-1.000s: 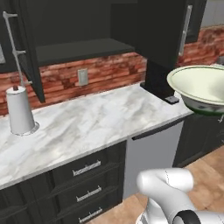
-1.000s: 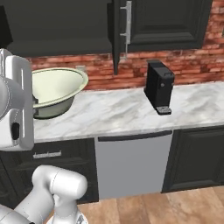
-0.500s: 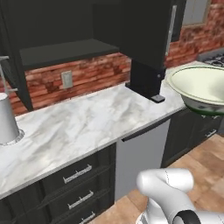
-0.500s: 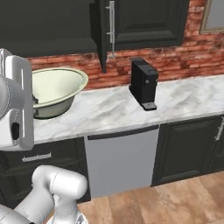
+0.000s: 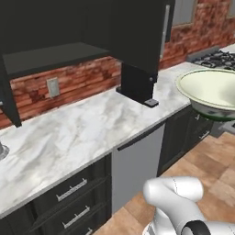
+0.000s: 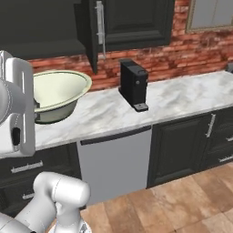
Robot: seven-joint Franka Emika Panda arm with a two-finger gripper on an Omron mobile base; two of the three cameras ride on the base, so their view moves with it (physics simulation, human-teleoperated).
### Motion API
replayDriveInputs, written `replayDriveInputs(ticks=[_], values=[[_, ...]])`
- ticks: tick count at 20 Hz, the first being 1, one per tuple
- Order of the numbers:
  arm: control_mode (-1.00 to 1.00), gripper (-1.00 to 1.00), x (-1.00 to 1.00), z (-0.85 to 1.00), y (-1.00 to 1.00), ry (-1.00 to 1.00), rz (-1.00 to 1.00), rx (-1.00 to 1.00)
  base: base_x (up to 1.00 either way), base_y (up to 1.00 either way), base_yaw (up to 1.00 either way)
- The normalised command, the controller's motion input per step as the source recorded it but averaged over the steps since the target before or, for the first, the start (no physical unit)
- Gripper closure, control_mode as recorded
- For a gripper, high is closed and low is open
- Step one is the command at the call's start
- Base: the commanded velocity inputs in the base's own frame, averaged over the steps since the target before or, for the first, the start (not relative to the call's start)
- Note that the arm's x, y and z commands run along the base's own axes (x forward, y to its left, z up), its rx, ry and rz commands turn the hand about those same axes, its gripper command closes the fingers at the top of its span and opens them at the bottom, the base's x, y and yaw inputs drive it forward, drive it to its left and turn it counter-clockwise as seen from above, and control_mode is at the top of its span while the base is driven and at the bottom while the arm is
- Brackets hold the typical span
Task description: Move the bowls from the cabinet to the plates on the dining table.
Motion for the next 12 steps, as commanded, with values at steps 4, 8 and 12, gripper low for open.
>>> replayDriveInputs(ticks=[4,8,12], values=[[1.0,1.0,0.0,0.0,0.0,0.0,0.0,0.0,0.0,0.0,-0.25],[1.0,1.0,0.0,0.0,0.0,0.0,0.0,0.0,0.0,0.0,-0.25],[1.0,1.0,0.0,0.0,0.0,0.0,0.0,0.0,0.0,0.0,-0.25]])
